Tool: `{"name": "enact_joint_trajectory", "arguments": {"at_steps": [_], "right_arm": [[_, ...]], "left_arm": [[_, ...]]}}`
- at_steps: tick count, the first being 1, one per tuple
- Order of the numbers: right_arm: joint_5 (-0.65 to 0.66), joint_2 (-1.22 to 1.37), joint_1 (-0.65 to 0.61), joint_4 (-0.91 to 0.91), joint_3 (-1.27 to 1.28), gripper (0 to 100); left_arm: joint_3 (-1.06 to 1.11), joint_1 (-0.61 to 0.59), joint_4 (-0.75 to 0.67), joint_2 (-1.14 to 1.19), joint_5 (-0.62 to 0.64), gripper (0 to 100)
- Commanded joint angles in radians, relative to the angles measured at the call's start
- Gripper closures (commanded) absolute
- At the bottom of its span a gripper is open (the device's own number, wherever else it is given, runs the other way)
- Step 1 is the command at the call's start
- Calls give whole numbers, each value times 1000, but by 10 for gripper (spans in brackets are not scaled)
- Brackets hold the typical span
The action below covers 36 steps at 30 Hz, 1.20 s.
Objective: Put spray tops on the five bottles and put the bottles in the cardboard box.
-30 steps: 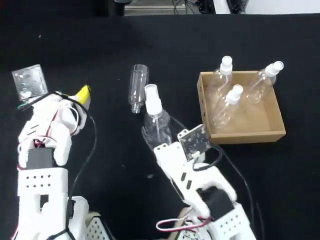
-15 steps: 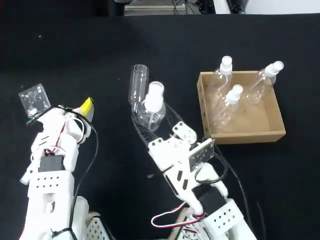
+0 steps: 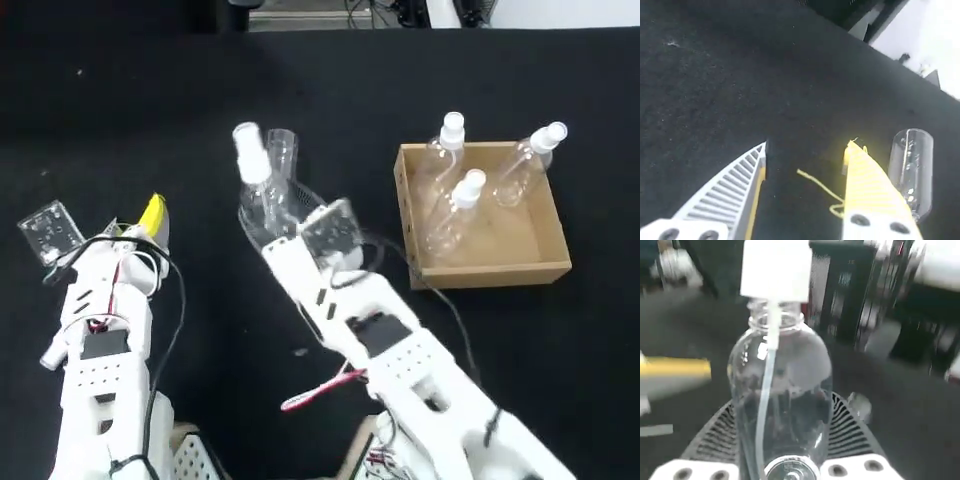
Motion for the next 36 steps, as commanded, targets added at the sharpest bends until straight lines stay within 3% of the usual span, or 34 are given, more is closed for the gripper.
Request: {"name": "enact_joint_trajectory", "arguments": {"at_steps": [1, 7, 18, 25, 29, 36], "right_arm": [[8, 79, -14, -29, -73, 986], [8, 228, -43, -61, -104, 984], [14, 725, -51, -407, -262, 987], [15, 792, -95, -523, -262, 984], [11, 796, -97, -540, -269, 987], [8, 871, -101, -730, -259, 987]], "left_arm": [[-13, -10, -25, -9, 80, 766], [-5, -13, -25, -5, 121, 766], [7, -28, -28, -14, 141, 766], [-15, -119, -29, -14, 143, 766], [-15, -124, -29, -14, 143, 766], [-15, -124, -29, -14, 143, 766]]}}
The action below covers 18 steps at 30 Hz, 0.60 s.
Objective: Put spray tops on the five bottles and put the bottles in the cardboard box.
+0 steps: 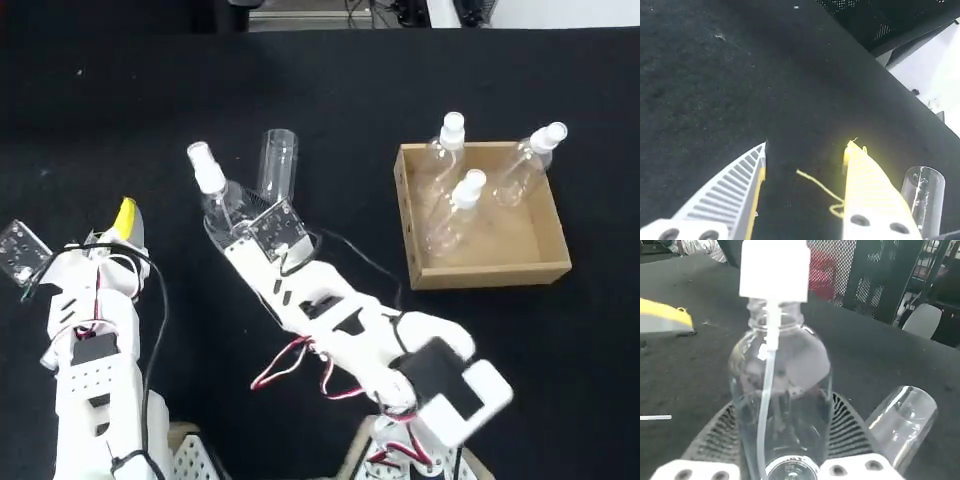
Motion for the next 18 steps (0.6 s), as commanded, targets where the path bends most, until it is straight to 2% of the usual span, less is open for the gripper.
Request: {"name": "enact_joint_trajectory", "arguments": {"at_steps": [1, 11, 18], "right_arm": [[0, 64, -14, -123, -67, 988], [0, 343, -14, -446, -136, 988], [0, 363, -28, -428, -140, 987]], "left_arm": [[-38, -13, -25, -14, 6, 766], [-39, -15, -25, -14, 6, 766], [-39, -15, -25, -14, 6, 766]]}}
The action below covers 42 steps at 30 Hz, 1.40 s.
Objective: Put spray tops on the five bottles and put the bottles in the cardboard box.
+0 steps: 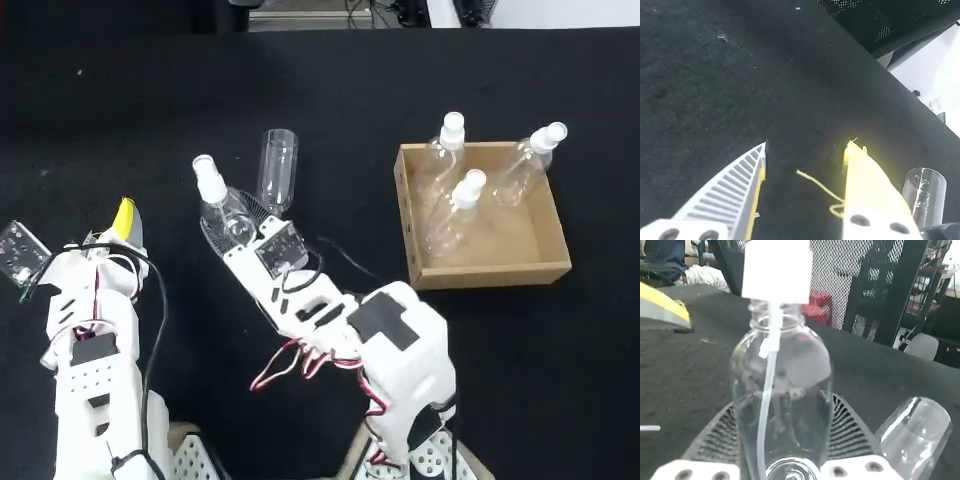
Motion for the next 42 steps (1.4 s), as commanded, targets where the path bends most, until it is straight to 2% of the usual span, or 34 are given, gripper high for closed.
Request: {"name": "enact_joint_trajectory", "arguments": {"at_steps": [1, 6, 13, 17, 21, 29, 37, 42], "right_arm": [[2, -7, -28, 23, -56, 987], [0, -12, -35, 186, -119, 987], [3, -5, -38, 106, -90, 986], [0, -4, -38, 68, -74, 984], [-2, -4, -38, 109, -90, 983], [-199, -2, -35, 221, -191, 984], [-107, 82, -58, 212, -236, 983], [-106, 77, -60, 195, -222, 983]], "left_arm": [[-39, -10, -25, -14, 6, 766], [-39, -12, -25, -15, 6, 766], [-45, -67, -25, -15, 14, 766], [-53, -125, -20, -15, 130, 766], [-51, -131, -20, -15, 149, 766], [-53, -131, -20, -15, 150, 766], [-51, -131, -18, -15, 150, 766], [-51, -131, -18, -15, 152, 766]]}}
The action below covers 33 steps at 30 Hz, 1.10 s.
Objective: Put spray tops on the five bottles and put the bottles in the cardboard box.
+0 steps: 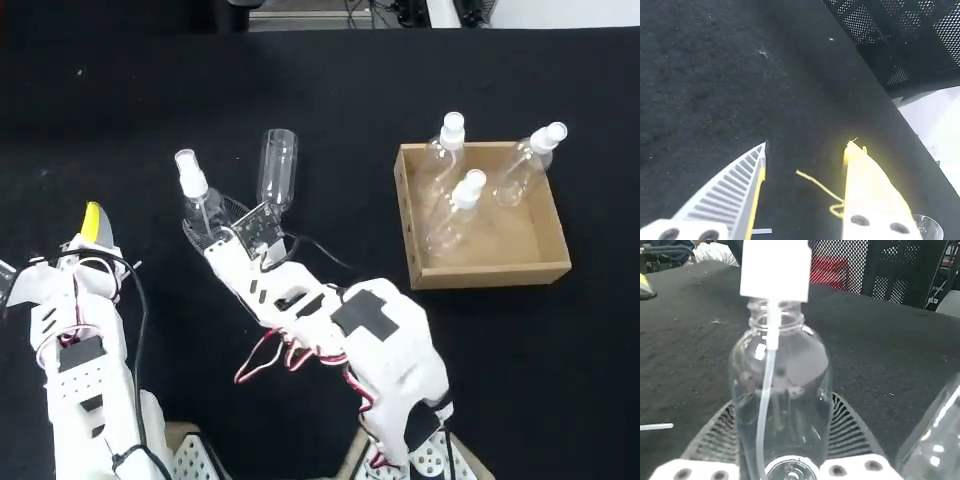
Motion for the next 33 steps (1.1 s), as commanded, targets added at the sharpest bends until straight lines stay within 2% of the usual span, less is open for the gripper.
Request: {"name": "enact_joint_trajectory", "arguments": {"at_steps": [1, 5, 10, 29, 33], "right_arm": [[11, -22, -15, -15, -30, 982], [11, -27, -15, -6, -30, 959], [11, -30, -15, 11, -31, 792], [12, -70, -21, 5, -4, 801], [12, -94, -21, 12, -5, 704]], "left_arm": [[-53, -8, -18, -15, 9, 766], [-53, -8, -18, -15, 9, 766], [-53, -8, -18, -15, 9, 766], [-56, -8, -18, -15, 6, 766], [-56, -8, -18, -15, 6, 766]]}}
